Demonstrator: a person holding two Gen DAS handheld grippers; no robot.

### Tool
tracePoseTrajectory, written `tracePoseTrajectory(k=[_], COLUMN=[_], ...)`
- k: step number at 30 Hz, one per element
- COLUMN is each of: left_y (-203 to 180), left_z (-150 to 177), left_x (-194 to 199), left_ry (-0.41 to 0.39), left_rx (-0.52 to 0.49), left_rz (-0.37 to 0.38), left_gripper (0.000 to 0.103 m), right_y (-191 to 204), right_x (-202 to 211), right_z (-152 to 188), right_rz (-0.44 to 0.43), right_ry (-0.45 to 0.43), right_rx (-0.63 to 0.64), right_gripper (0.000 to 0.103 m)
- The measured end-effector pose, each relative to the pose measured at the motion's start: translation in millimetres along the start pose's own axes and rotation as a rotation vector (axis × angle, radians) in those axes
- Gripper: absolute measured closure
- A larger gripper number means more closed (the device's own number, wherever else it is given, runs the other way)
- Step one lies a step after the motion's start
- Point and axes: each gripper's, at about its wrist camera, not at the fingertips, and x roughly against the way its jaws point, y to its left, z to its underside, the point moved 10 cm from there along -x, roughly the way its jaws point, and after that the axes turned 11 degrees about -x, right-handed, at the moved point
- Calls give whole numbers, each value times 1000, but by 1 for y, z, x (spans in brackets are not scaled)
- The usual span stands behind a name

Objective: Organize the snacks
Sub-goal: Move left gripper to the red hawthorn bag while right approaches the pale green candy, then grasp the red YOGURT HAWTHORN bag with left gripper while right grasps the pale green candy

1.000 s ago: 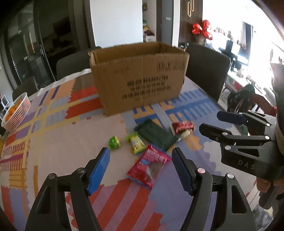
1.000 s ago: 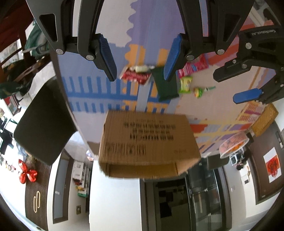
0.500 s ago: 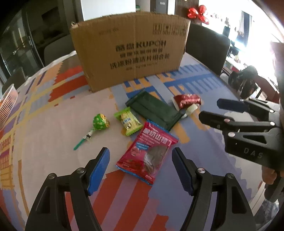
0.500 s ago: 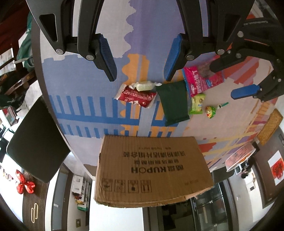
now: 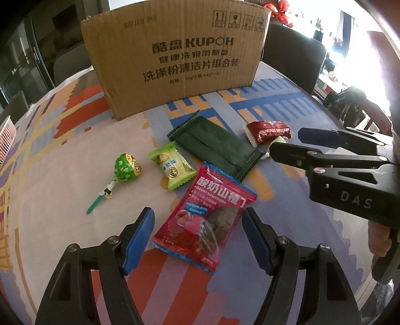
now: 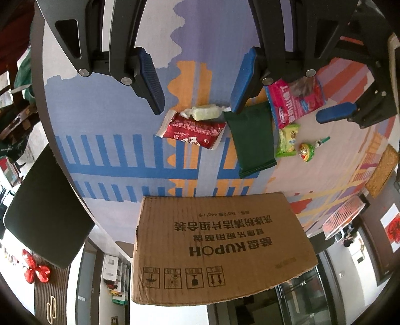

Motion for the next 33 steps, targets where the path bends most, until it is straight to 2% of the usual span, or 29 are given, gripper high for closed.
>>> tracePoseTrajectory(k=[5,12,22,29,33], left_y=[-1,-3,-4,-6,-2], left_z=[-2,-4,2,8,7], left_x=[-4,-5,1,9,17], left_ry=[-4,-18,-33,-42,-54], left_rx=[24,63,109,129,154], left_rz=[19,47,53,31,21], left_gripper=[34,46,61,62,62], right_y=[0,0,3,12,13], right_x=[-8,-18,-12,-6,-7], right_z=[-2,-3,13,27,25], right_rz=[-2,-3,-44,-34,-17], right_ry=[8,21,35,43,38], right_rx=[-9,-12,14,104,124], right_gripper=[47,51,52,52,68])
